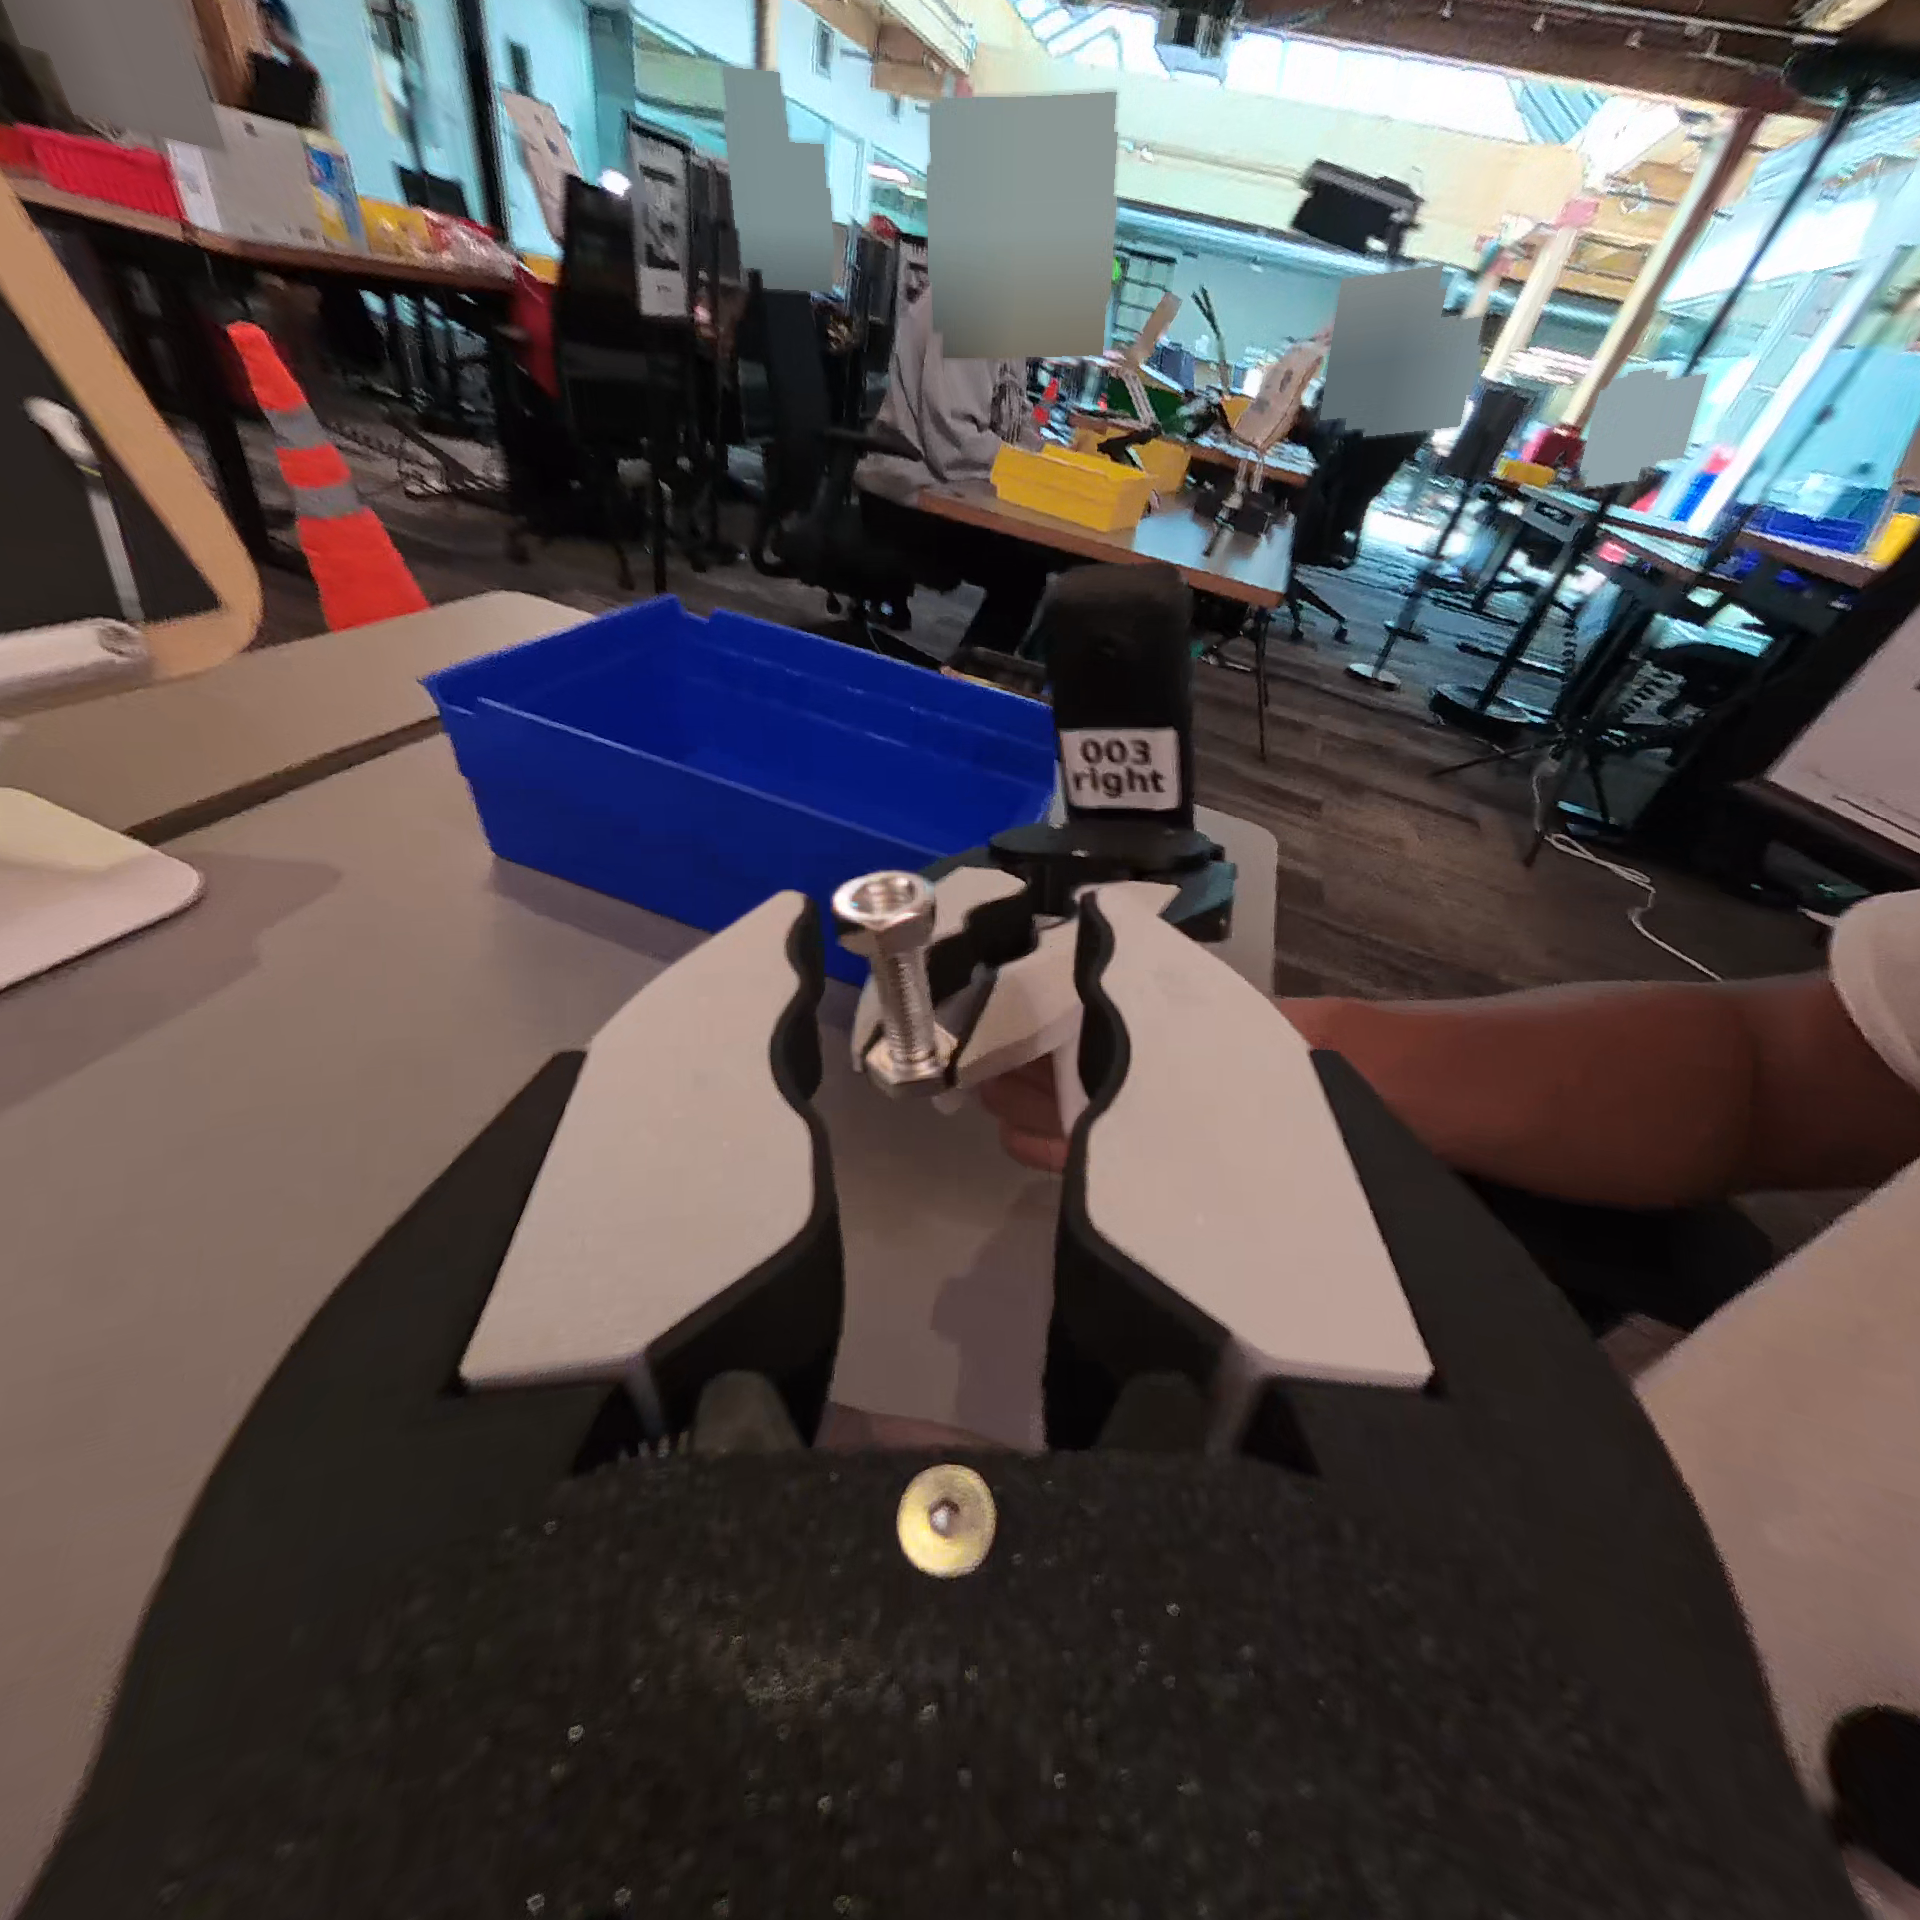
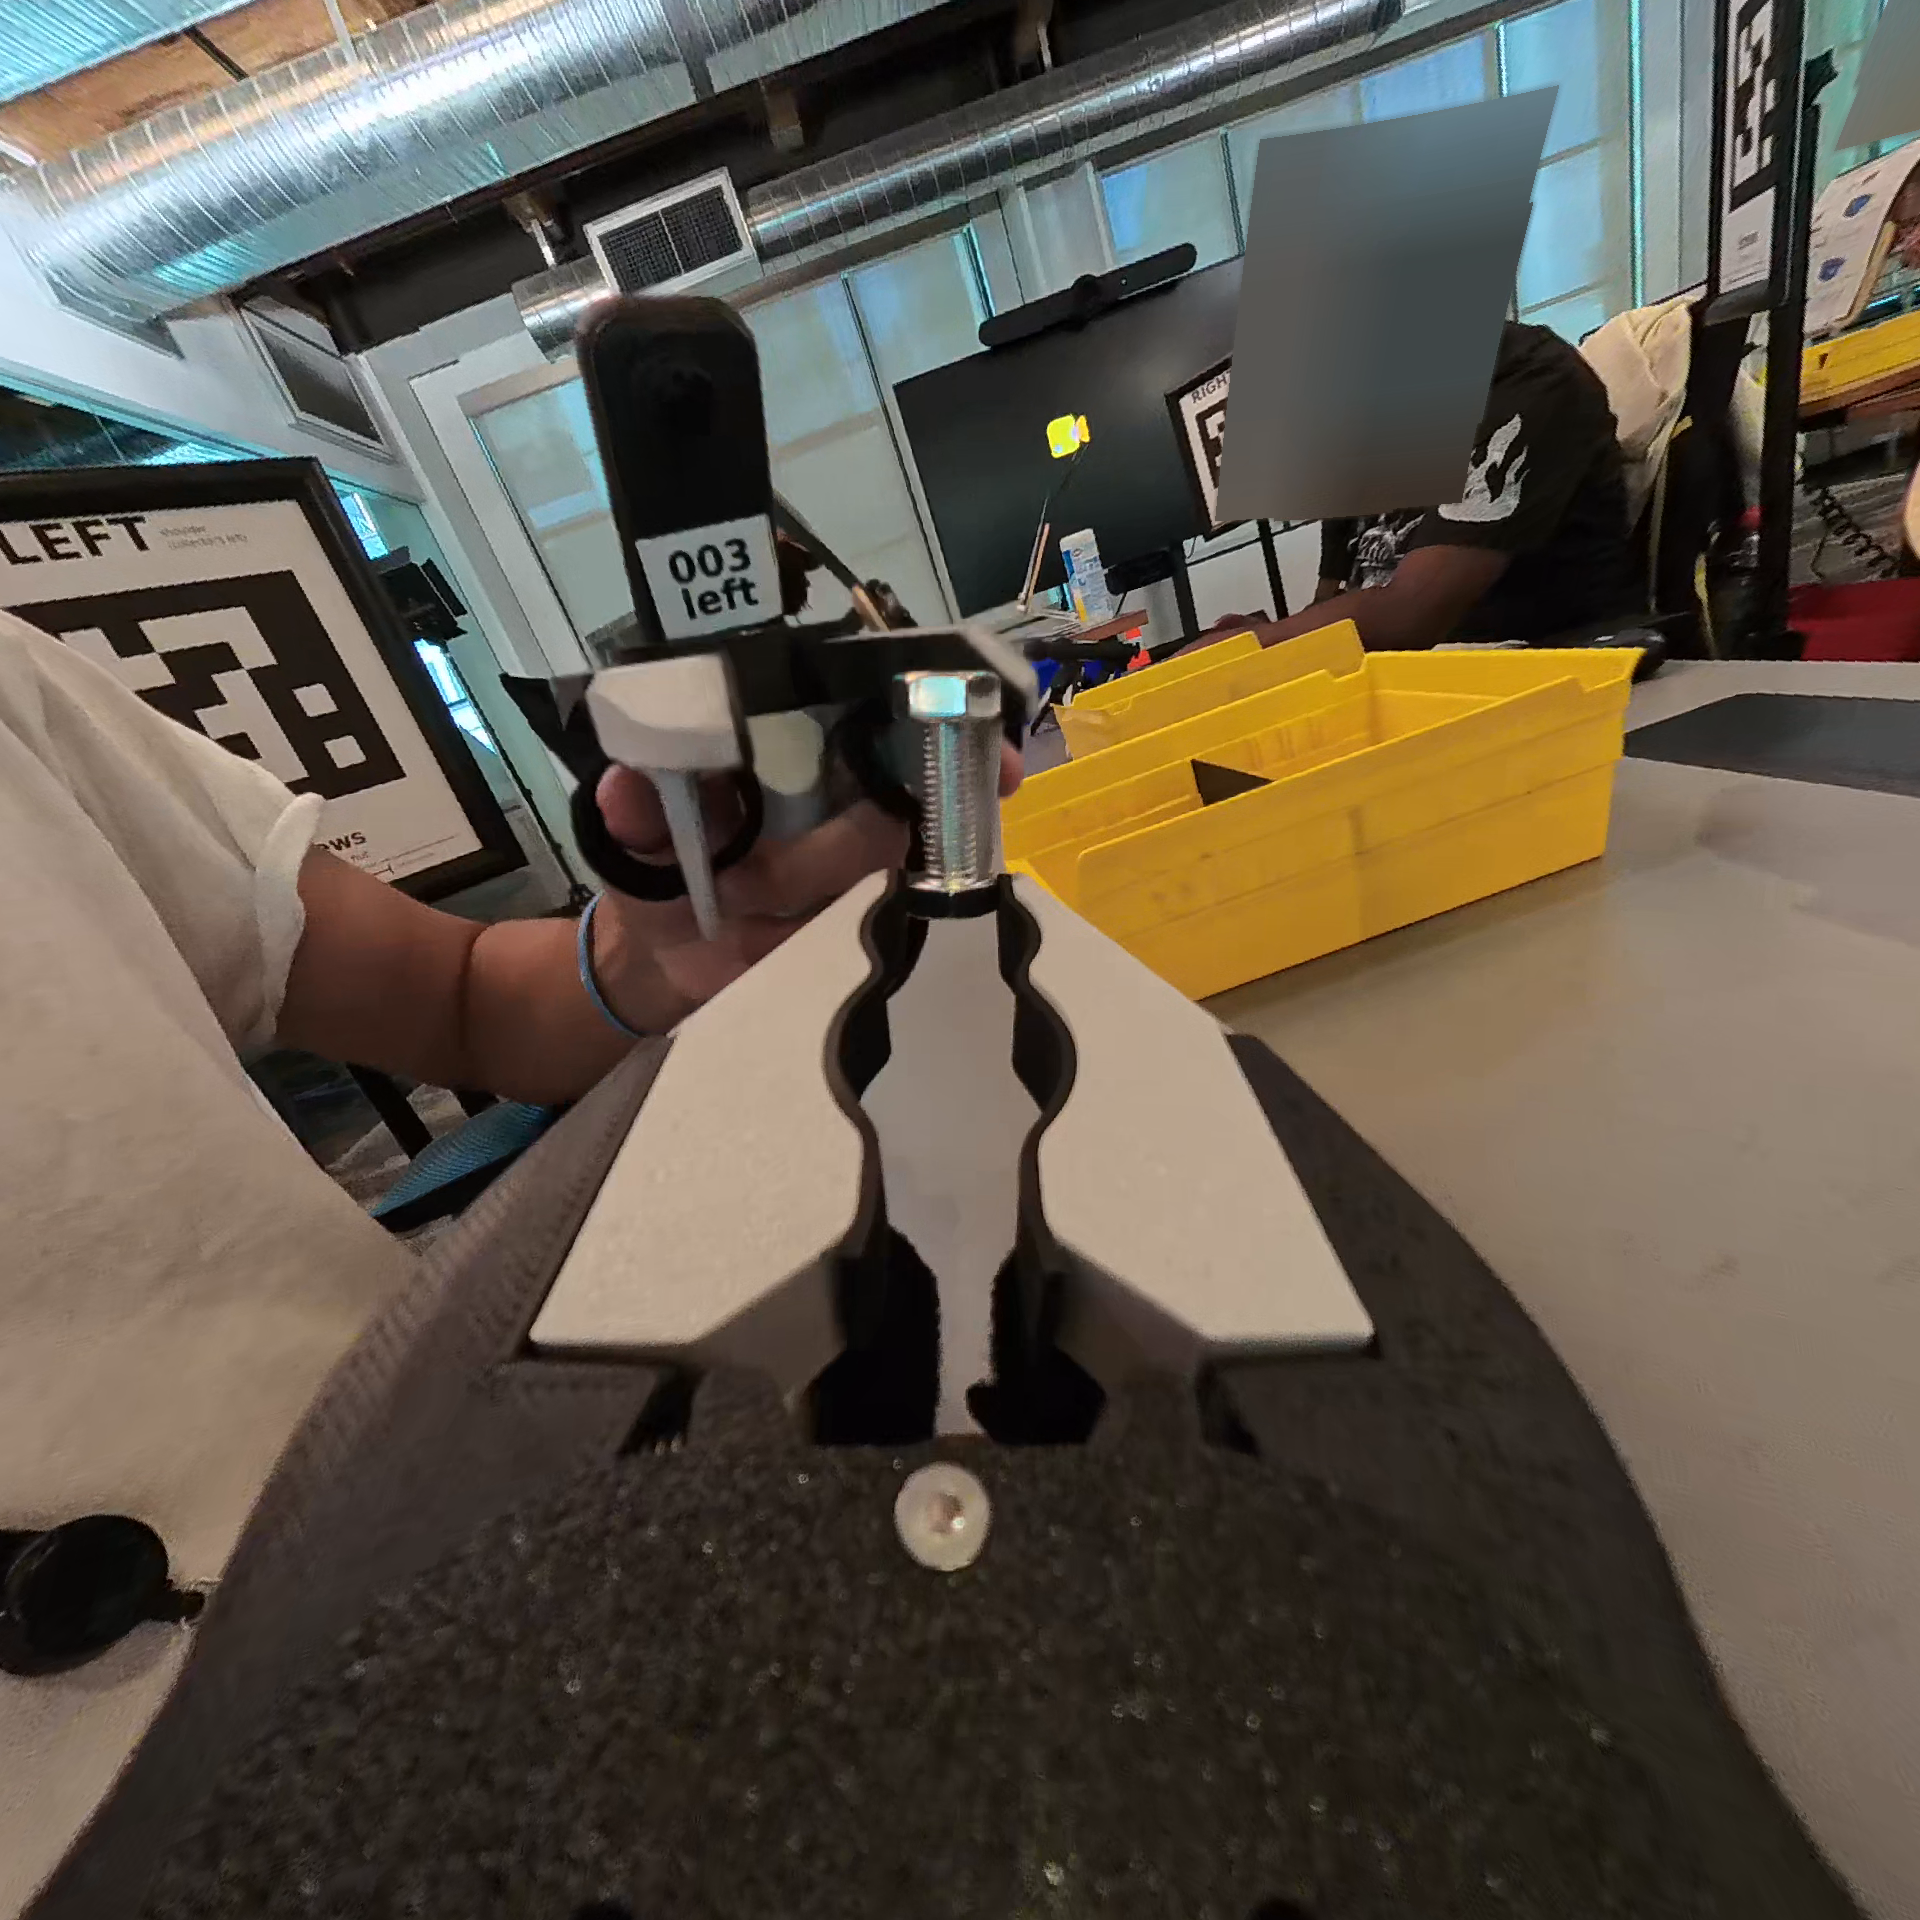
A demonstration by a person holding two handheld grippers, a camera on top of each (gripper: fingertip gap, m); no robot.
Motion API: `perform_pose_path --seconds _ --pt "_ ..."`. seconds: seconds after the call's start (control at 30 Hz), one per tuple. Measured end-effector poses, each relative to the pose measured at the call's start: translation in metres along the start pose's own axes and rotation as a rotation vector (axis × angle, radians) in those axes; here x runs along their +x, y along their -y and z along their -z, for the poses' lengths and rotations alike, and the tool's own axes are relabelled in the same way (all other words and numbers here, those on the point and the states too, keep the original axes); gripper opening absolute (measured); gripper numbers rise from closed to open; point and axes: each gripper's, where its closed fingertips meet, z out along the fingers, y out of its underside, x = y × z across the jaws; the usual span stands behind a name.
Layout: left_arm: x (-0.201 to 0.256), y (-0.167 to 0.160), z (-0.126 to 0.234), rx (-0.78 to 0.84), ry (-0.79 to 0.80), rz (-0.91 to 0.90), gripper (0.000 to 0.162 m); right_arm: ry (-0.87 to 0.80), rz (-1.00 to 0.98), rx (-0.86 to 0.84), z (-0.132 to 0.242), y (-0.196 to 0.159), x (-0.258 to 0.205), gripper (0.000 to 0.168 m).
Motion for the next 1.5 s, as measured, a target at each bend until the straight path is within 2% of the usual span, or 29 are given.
perform_pose_path --seconds 0.2,0.4,0.5,0.53,0.6,0.73,0.93,1.2,1.4,1.5 --pt "0.001 -0.009 -0.008 -0.037 -0.057 0.032 0.046 0.014 0.0 -0.025 -0.006 -0.004 -0.006 0.016" --pt "-0.012 -0.004 0.012 0.021 0.046 0.028 0.051 -0.021 -0.008 -0.034 -0.007 -0.008 0.0 0.017" --pt "-0.001 -0.007 0.014 0.029 0.026 0.029 0.052 -0.042 -0.009 -0.064 -0.008 -0.014 0.005 0.017" --pt "0.001 -0.009 0.01 0.017 0.027 0.022 0.06 -0.041 -0.008 -0.071 -0.009 -0.016 0.005 0.017" --pt "0.001 -0.011 0.002 -0.009 0.009 0.014 0.063 -0.02 -0.011 -0.074 -0.012 -0.017 0.0 0.017" --pt "-0.01 -0.007 -0.001 -0.013 -0.013 0.051 0.06 0.003 -0.002 -0.066 -0.016 -0.015 -0.008 0.016" --pt "-0.006 -0.012 0.021 0.017 0.027 0.06 0.059 -0.031 -0.024 -0.068 -0.009 -0.017 0.005 0.017" --pt "0.0 -0.019 -0.006 -0.044 -0.069 0.107 0.06 0.019 -0.023 -0.093 -0.021 -0.022 -0.008 0.017" --pt "-0.012 -0.019 0.021 0.016 0.017 0.127 0.061 -0.021 -0.045 -0.1 -0.015 -0.024 0.006 0.017" --pt "-0.004 -0.022 0.02 0.02 0.006 0.142 0.061 -0.03 -0.049 -0.115 -0.016 -0.028 0.008 0.017"
